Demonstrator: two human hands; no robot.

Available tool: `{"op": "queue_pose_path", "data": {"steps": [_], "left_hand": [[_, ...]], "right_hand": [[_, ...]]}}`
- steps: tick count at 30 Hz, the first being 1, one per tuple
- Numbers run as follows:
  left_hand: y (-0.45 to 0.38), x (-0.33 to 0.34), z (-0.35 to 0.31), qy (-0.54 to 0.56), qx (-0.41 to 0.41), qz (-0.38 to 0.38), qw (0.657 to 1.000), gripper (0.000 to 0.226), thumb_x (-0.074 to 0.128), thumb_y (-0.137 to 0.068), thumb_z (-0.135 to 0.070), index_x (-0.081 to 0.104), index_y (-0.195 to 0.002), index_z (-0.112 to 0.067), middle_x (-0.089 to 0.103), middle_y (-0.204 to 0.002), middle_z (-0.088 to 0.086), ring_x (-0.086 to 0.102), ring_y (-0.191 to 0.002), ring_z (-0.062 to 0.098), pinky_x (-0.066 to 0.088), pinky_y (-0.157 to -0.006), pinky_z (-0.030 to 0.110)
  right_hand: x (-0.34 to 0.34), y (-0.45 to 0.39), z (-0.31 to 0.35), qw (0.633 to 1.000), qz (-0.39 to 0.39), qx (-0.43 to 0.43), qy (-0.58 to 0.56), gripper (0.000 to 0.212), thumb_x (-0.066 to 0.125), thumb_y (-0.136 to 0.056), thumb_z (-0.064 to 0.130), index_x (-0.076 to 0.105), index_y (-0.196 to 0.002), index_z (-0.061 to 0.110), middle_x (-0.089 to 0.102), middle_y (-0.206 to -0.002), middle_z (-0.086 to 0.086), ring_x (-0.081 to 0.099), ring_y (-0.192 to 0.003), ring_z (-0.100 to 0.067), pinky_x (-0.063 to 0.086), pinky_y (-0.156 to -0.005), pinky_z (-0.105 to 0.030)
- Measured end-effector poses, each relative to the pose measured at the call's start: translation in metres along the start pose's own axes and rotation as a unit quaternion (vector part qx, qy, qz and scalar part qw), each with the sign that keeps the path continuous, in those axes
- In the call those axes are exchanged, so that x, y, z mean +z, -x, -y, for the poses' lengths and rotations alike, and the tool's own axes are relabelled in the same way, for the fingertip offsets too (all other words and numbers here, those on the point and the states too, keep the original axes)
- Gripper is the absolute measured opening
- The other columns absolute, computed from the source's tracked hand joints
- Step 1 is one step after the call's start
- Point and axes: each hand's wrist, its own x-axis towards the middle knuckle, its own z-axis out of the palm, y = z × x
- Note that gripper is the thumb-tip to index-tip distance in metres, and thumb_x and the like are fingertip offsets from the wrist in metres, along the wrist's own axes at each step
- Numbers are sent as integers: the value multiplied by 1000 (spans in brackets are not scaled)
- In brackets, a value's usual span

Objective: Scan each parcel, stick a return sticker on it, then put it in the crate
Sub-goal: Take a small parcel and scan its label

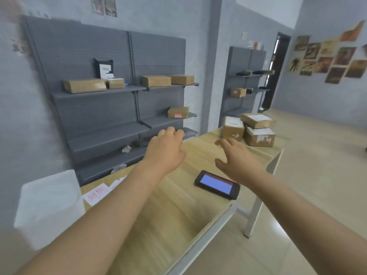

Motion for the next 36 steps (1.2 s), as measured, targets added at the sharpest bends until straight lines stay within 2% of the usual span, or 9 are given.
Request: {"op": "queue_pose_path", "data": {"steps": [3,7,13,18,22,25,30,36], "left_hand": [[-44,23,-21,16,32,6,999,43,50,-91,-27,43,-132,-15,48,-125,7,46,-112,27,44,-87,39],[-88,56,-51,22,67,19,997,41,51,-91,-29,45,-128,-13,49,-124,9,47,-110,28,43,-84,38],[-155,110,-98,26,79,45,996,42,52,-91,-30,46,-129,-13,49,-124,9,47,-112,29,44,-85,40],[-222,153,-145,36,52,42,997,41,53,-90,-32,47,-128,-15,50,-121,8,47,-112,29,44,-82,40],[-273,185,-179,49,23,50,997,42,53,-91,-36,47,-128,-16,49,-125,7,46,-116,29,42,-84,39],[-304,207,-193,56,-1,54,997,43,53,-91,-38,47,-128,-17,49,-125,7,46,-115,28,40,-80,38],[-354,242,-207,64,-34,80,994,46,53,-91,-37,45,-133,-20,47,-130,5,44,-120,28,42,-85,39],[-437,290,-216,107,-54,80,990,44,50,-94,-38,47,-133,-19,47,-133,7,46,-121,28,43,-90,39]], "right_hand": [[1,-18,-37,1000,-8,26,8,54,58,-89,35,40,-138,23,46,-138,0,45,-122,-21,45,-95,-34],[3,-40,-88,998,-17,59,17,54,57,-88,36,40,-138,23,47,-135,-1,46,-120,-21,43,-93,-34],[13,-76,-179,996,-5,93,15,49,57,-87,35,44,-131,18,50,-127,-5,46,-116,-25,45,-92,-38],[22,-116,-264,996,5,85,15,46,54,-86,35,45,-129,21,51,-122,-4,48,-112,-25,47,-85,-37],[25,-154,-329,996,11,86,-9,49,53,-86,30,45,-134,19,49,-129,-6,49,-115,-27,46,-89,-36],[32,-180,-370,995,16,96,-19,48,53,-88,31,44,-135,21,47,-133,-4,49,-115,-25,43,-85,-33],[49,-216,-427,990,16,127,-52,45,58,-87,28,48,-130,18,48,-128,-5,53,-110,-26,44,-81,-34],[77,-271,-492,980,19,184,-68,53,56,-90,32,39,-137,14,42,-135,-10,49,-116,-31,41,-89,-36]]}}
